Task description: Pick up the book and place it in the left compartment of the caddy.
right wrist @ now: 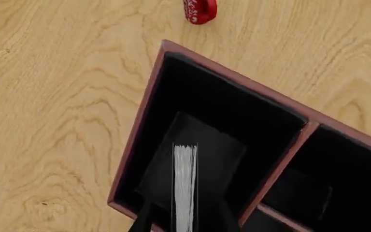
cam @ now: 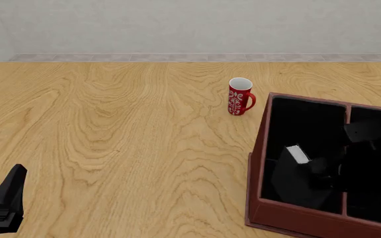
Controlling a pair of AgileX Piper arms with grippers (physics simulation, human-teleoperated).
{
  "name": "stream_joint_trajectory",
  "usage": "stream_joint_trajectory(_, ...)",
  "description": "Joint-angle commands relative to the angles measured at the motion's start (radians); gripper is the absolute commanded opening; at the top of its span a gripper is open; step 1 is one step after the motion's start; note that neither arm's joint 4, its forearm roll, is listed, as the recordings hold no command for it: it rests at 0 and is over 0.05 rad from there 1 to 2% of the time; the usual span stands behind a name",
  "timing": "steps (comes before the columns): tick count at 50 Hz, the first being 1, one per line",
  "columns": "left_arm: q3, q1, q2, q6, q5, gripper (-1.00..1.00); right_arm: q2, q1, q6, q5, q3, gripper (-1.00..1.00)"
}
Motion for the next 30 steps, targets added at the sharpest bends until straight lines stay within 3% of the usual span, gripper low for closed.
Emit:
stream_joint_trajectory(1,0.000,0.000,0.000,0.000,0.000,1.00,-0.061,-0.012,-0.031,0.095,-0.074,1.00)
stream_joint_trajectory(20,0.000,0.000,0.000,0.000,0.000,1.00,-0.184,-0.032,-0.090,0.283,-0.250,1.00)
stream_joint_trajectory(30,0.000,0.000,0.000,0.000,0.000,1.00,-0.239,-0.045,-0.093,0.356,-0.328,1.00)
